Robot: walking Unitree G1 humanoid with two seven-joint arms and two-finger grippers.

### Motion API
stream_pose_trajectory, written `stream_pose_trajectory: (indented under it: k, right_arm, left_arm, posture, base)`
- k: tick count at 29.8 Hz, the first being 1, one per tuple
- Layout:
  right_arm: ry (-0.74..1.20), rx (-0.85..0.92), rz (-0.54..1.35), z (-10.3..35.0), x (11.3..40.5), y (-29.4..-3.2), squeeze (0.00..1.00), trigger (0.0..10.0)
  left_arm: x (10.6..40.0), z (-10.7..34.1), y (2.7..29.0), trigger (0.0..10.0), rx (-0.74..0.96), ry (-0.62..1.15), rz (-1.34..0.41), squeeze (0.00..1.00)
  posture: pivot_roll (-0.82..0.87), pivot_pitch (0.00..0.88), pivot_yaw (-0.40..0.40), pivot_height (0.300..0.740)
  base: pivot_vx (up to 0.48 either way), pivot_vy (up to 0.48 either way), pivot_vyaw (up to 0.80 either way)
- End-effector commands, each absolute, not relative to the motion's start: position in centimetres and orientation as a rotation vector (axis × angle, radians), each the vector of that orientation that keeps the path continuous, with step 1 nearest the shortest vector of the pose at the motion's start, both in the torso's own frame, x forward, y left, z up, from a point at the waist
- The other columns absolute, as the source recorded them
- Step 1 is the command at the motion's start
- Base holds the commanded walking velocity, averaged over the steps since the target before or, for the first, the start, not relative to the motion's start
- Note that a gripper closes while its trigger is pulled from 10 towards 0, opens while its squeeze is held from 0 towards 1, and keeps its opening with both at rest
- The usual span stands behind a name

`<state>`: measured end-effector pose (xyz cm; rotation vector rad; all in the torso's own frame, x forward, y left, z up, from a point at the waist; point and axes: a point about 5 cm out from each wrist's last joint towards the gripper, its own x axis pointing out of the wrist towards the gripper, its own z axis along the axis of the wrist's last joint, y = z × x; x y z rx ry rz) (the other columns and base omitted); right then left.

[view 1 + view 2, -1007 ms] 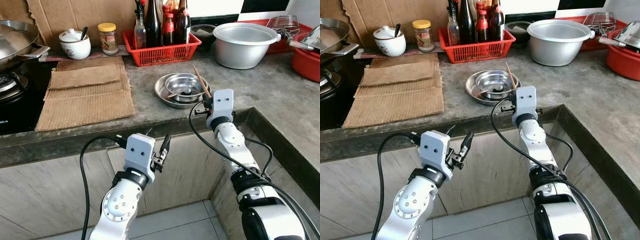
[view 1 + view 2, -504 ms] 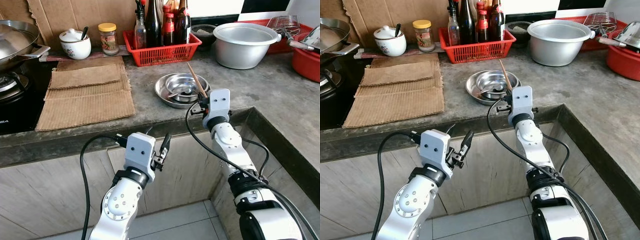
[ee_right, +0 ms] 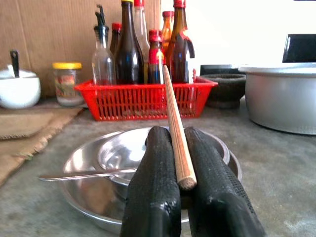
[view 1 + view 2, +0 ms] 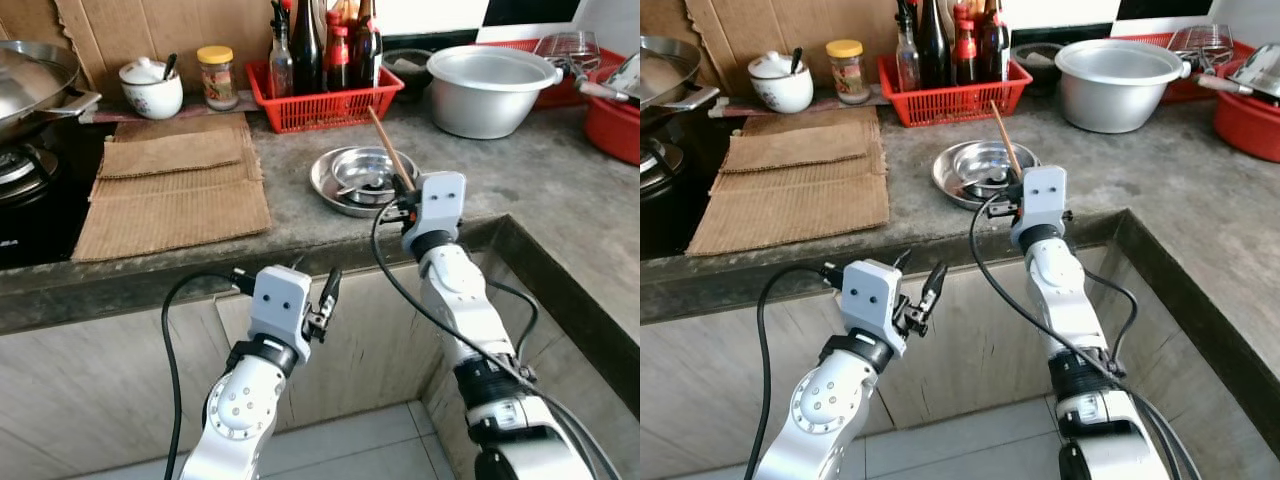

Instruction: Kitchen organization

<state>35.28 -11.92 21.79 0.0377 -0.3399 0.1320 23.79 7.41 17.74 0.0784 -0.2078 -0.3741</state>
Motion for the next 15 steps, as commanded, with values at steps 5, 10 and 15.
stream_pose_trajectory:
  k: [5, 10, 15]
  right_arm:
    - [-0.374, 0.068, 0.119, 23.3, 33.6, -12.0, 0.00, 10.0]
    - [-0.362, 0.072, 0.114, 23.3, 32.6, -12.0, 0.00, 10.0]
    - [-0.356, 0.065, 0.088, 23.4, 31.7, -12.3, 0.00, 10.0]
  left_arm:
    - [24.1, 17.7, 7.4, 10.0, 0.076, -0.203, -0.371, 0.00]
    - [24.2, 17.7, 7.4, 10.0, 0.077, -0.210, -0.374, 0.00]
    - [24.0, 18.2, 7.5, 10.0, 0.121, -0.288, -0.361, 0.00]
  posture:
    - [0.06, 0.056, -0.026, 0.740]
    - [0.05, 0.055, -0.024, 0.740]
    - [0.04, 0.058, -0.020, 0.740]
  base:
    - [0.000, 0.428, -0.16]
    - [0.000, 0.433, -0.80]
    - [0.000, 0.000, -0.80]
